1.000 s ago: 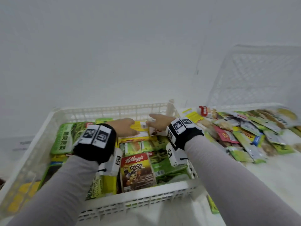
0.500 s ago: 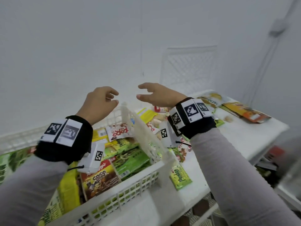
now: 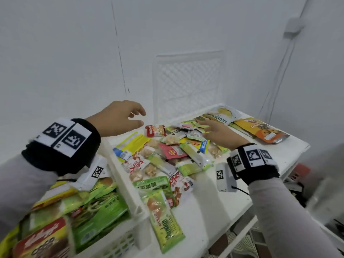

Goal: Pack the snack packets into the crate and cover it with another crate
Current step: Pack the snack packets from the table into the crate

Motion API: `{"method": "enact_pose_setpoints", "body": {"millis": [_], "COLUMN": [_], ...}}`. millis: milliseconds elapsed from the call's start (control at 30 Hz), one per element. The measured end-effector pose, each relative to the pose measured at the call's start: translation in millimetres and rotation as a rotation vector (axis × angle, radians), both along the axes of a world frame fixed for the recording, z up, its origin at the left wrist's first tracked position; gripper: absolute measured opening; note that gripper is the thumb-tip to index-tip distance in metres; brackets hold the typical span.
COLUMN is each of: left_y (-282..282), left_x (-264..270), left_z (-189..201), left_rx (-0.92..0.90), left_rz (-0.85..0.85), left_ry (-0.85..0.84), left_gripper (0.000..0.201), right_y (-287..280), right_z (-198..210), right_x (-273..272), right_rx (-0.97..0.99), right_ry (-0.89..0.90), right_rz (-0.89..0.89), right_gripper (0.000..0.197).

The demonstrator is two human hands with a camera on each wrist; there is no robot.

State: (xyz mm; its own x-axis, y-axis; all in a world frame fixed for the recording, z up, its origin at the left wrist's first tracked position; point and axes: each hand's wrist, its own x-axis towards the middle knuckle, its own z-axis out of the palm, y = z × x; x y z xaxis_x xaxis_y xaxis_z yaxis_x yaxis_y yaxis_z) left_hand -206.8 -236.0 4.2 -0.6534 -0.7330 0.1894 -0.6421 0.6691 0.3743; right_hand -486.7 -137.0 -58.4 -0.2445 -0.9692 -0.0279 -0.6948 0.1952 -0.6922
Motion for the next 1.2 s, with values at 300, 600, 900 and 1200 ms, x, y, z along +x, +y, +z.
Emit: {"method": "enact_pose_setpoints", "body": {"millis": [300,600,900,1200], "left_y": [-48.5,-91.5,-96.7,-89.1], "left_x": [-148.0,-241.0,-263.5,-272.5], "left_z": [-45.5,-113.1,-154.4,-143.8], "left_rx": [0.092,-0.034,0.105,-0.175], "left_rz": [-0.158,0.006,0.098,0.095], "left_ry": [-0.543,-0.611,-0.653,-0.637], "left_gripper": [0.044,0.065,0.088,0.042], "right_y": [-66.4,-160.7,-184.0,-142.9], "right_z": [-48.7,-89.4,-86.1,-56.3], "right_x": [-134.5,-150.4,-148.8,-187.0], "right_rx": [0.241,0.444,0.209,-0.023], "right_ry": [0.253,0.622,0.86,0.617], "right_rz": [0.062,0.233,0.41,0.21], "right_gripper": [0.076,0.085,0.017,0.012]}}
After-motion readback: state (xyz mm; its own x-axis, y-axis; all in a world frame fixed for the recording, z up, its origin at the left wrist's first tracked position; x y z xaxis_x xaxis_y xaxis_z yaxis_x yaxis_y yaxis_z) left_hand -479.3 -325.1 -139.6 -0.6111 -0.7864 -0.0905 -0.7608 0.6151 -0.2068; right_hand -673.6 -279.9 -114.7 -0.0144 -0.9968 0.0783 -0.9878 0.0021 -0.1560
